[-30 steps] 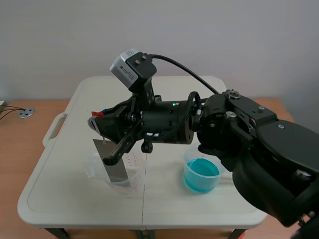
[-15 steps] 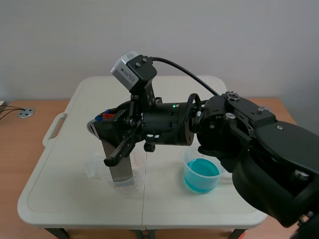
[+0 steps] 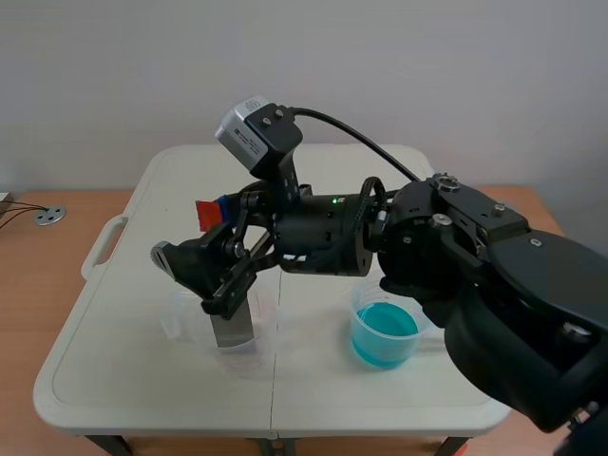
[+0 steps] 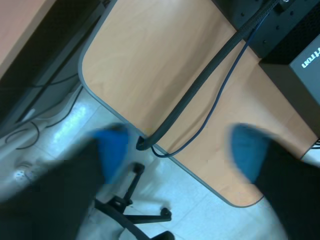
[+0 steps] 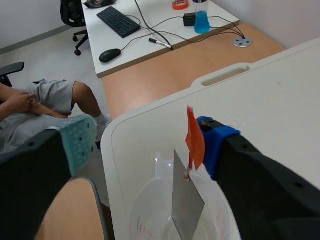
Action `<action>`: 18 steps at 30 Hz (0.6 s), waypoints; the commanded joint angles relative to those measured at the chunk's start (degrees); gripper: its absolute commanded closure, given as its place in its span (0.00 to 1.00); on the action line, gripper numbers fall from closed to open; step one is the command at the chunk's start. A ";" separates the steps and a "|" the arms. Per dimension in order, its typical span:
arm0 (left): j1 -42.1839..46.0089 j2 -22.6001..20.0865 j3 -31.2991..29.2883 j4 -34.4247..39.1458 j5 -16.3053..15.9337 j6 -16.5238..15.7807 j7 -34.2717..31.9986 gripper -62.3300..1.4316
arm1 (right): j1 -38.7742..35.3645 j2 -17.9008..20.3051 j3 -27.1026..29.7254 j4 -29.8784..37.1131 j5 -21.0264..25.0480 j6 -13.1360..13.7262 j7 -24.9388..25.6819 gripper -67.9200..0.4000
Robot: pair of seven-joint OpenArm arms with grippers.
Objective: Hold the metal plate by the orange handle, dip it into the blue solution, take it out and point at it, then put the plate back in the beaker on the left.
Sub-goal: 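Return to the home posture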
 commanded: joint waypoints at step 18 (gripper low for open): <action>0.44 0.46 -0.04 0.24 -0.17 -0.26 -0.94 0.00 | 0.96 2.49 6.58 1.27 1.90 -5.86 0.66 0.02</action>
